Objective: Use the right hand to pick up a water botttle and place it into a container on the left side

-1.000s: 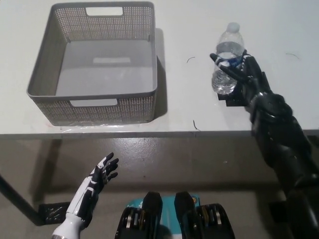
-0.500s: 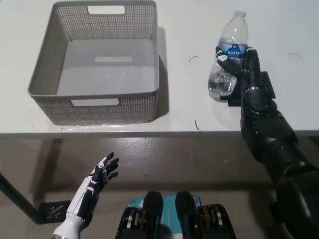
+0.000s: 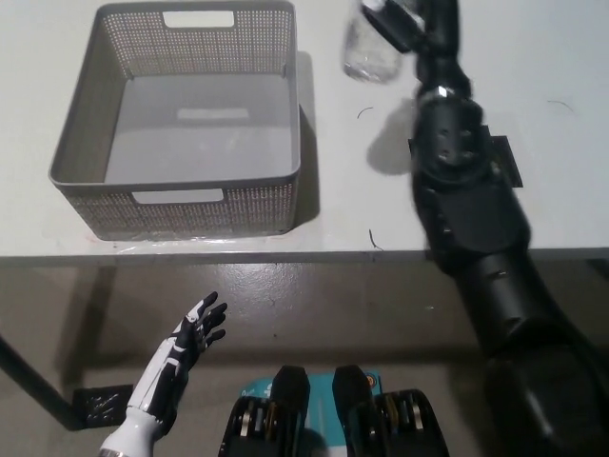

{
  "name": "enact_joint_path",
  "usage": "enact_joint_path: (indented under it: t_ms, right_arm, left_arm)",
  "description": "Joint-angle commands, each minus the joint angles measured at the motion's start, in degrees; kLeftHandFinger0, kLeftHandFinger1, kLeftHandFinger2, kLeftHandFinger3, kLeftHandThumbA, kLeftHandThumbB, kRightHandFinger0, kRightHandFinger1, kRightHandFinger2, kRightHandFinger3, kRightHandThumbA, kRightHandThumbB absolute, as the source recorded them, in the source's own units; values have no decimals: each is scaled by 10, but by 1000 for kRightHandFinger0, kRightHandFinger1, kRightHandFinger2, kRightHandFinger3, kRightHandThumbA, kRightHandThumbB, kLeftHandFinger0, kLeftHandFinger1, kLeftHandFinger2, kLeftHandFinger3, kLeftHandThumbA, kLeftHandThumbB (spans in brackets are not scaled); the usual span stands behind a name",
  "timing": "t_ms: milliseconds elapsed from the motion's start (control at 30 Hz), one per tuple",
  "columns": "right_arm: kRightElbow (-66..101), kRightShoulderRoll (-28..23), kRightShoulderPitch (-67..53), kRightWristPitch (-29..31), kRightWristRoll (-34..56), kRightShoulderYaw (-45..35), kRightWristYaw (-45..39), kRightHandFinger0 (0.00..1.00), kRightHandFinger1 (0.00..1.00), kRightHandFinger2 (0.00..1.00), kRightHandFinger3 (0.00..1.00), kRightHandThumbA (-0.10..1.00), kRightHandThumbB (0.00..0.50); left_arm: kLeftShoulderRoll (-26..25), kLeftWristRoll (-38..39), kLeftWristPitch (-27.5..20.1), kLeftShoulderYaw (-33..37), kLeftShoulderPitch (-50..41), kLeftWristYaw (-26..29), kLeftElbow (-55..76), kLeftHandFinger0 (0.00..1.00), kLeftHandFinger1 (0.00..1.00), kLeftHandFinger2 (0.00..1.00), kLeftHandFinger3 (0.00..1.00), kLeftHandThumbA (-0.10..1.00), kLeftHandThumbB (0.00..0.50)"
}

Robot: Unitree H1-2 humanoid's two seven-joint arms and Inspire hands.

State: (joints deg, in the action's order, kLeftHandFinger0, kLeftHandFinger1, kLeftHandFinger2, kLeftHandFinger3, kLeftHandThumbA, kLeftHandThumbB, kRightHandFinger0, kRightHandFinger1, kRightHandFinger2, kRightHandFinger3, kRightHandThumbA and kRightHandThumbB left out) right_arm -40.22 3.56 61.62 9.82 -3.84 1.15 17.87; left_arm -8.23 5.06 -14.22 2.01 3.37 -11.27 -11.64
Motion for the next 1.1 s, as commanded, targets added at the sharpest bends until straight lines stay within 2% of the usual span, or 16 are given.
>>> enact_joint_path:
  t_ms: [0, 200, 233, 267, 400, 567, 667, 733, 767, 800, 833, 867, 900, 933, 967, 1067]
  right_arm:
    - [43, 38, 75, -24, -16, 22, -17, 0, 301, 660, 761, -100, 130]
    - [-39, 74, 105, -8, -27, 40, -12, 0, 360, 754, 754, -100, 118]
    - [-55, 78, 110, -6, -33, 44, -6, 52, 404, 759, 724, -100, 160]
    - [-113, 87, 127, 6, -34, 47, 1, 2, 344, 712, 684, -100, 116]
    - [-234, 99, 165, 39, -30, 48, 5, 0, 340, 731, 671, -100, 121]
    - [-346, 106, 196, 41, -42, 65, 12, 0, 338, 829, 781, -100, 93]
    - [-372, 107, 196, 47, -50, 77, 16, 0, 346, 806, 865, -100, 94]
    - [-382, 107, 190, 50, -59, 87, 27, 0, 357, 803, 872, -100, 101]
    - [-386, 107, 188, 45, -61, 91, 36, 36, 406, 836, 895, -100, 134]
    - [-388, 107, 186, 41, -64, 94, 40, 179, 564, 997, 1000, 41, 187]
    - [-390, 105, 185, 37, -67, 98, 40, 240, 563, 903, 974, 181, 197]
    - [-391, 102, 184, 30, -67, 100, 25, 549, 791, 1000, 1000, 401, 253]
    - [-390, 97, 181, 27, -62, 101, -15, 769, 1000, 1000, 1000, 541, 372]
    - [-392, 93, 179, 25, -58, 102, -39, 1000, 1000, 1000, 1000, 655, 412]
    - [-394, 88, 178, 14, -72, 117, -57, 1000, 1000, 1000, 1000, 830, 439]
    - [-392, 83, 174, 18, -73, 123, -67, 1000, 1000, 1000, 1000, 941, 464]
  left_arm:
    - [-9, 1, -20, 2, 6, -12, 10, 1000, 1000, 1000, 1000, 1000, 214]
    - [-11, -6, -16, 4, 2, -11, 15, 1000, 1000, 1000, 1000, 1000, 227]
    - [-10, -3, -14, 4, 2, -12, 16, 1000, 1000, 1000, 1000, 1000, 218]
    - [-9, -3, -10, 3, 4, -10, 15, 1000, 1000, 1000, 1000, 1000, 226]
    - [-8, -8, -15, 3, 7, -6, 14, 1000, 1000, 1000, 1000, 1000, 229]
    - [-7, -9, -17, 4, 13, -7, 11, 1000, 1000, 1000, 1000, 1000, 222]
    - [-8, -7, -12, 3, 16, -8, 16, 1000, 1000, 1000, 1000, 1000, 216]
    - [-8, -3, -13, 3, 16, -11, 17, 1000, 1000, 1000, 1000, 1000, 207]
    - [-8, 1, -12, 3, 17, -13, 16, 1000, 1000, 1000, 1000, 1000, 214]
    - [-9, 2, -13, 3, 17, -15, 16, 1000, 1000, 1000, 1000, 1000, 217]
    - [-9, 3, -13, 3, 17, -16, 15, 1000, 1000, 1000, 1000, 1000, 217]
    - [-9, 8, -13, 2, 18, -19, 15, 1000, 1000, 1000, 1000, 1000, 217]
    - [-8, 12, -8, 2, 17, -22, 18, 1000, 1000, 1000, 1000, 1000, 223]
    - [-9, 11, -6, 2, 16, -21, 20, 1000, 1000, 1000, 1000, 1000, 224]
    - [-9, 5, -7, 2, 15, -19, 21, 1000, 1000, 1000, 1000, 1000, 223]
    - [-10, 0, -6, 1, 13, -17, 25, 1000, 1000, 1000, 1000, 1000, 219]
